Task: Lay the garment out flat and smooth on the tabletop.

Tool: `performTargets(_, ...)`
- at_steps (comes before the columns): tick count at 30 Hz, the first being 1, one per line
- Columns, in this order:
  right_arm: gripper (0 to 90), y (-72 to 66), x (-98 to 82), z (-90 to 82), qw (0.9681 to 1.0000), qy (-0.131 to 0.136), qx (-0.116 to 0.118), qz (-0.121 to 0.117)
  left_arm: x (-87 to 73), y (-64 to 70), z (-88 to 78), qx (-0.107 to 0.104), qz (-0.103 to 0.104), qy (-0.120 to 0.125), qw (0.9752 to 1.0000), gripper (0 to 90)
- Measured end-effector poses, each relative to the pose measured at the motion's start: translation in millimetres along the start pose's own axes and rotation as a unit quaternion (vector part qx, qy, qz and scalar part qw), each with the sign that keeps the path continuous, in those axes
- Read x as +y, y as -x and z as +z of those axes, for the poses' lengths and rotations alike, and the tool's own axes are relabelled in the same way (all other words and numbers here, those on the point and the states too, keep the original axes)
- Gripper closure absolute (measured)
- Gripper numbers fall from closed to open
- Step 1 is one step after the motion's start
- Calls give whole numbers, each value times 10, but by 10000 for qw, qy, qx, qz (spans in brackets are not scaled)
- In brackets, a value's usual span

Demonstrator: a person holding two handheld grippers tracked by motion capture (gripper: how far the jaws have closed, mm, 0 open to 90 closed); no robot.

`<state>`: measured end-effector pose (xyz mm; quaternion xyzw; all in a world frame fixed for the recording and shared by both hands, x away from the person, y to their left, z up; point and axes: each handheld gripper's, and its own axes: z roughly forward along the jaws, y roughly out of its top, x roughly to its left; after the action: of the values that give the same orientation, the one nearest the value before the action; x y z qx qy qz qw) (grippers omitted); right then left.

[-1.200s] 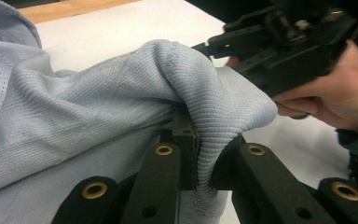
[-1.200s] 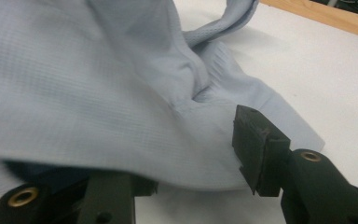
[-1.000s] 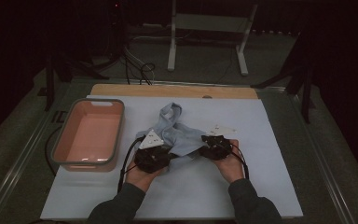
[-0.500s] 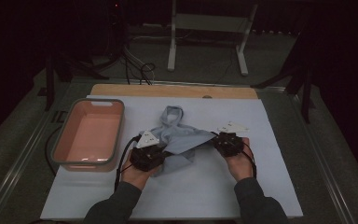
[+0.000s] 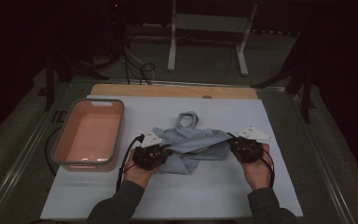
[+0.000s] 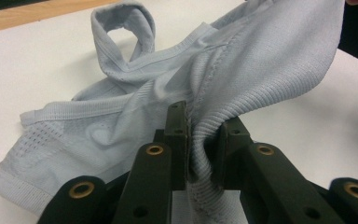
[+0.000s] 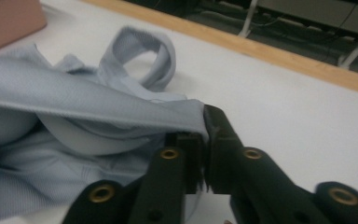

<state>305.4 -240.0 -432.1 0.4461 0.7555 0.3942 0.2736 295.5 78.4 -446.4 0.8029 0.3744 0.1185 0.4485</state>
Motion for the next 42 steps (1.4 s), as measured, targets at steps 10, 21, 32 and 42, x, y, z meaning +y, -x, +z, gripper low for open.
performTargets(10, 701, 151, -207, 295, 9972, -507, 373, 414, -38, -117, -82, 231, -161, 72, 9996, 803)
performTargets(21, 875, 74, -169, 293, 9968, -704, 307, 238, -115, -64, -34, 123, -159, -26, 9998, 729)
performTargets(32, 876, 146, -114, 30, 9983, -494, 197, 238, -192, 7, 98, -11, -93, -209, 9997, 712)
performTargets(42, 875, 196, -78, -157, 9990, -363, 75, 247, -247, 100, 182, -21, -62, -317, 9995, 658)
